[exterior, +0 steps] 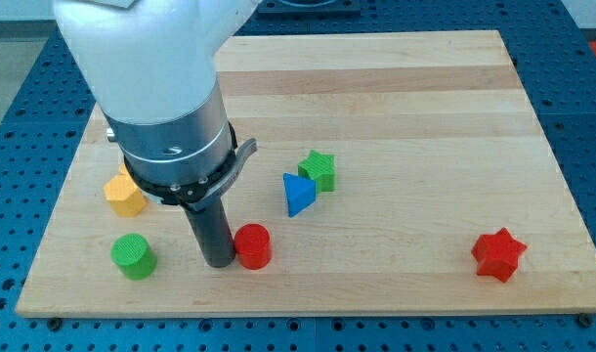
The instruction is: Move the red circle to bottom center
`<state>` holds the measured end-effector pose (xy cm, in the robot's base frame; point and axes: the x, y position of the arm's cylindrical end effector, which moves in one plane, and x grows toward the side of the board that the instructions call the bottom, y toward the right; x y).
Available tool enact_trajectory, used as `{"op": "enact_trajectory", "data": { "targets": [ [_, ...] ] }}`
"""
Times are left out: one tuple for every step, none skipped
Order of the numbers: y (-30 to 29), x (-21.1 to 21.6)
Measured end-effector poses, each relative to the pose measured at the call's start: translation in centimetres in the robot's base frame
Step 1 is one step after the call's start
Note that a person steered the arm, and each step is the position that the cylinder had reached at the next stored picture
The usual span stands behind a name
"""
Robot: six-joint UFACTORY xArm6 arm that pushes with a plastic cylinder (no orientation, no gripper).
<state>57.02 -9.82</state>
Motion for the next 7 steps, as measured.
{"op": "enact_trajectory", "data": {
  "targets": [
    [0.6,0.0],
    [-0.8,-0.9],
    [-1.4,-2.9],
    [-0.3,-3.3],
    [4.1,-3.3],
    [4.6,-3.4],
    [4.6,-3.4]
  ]
}}
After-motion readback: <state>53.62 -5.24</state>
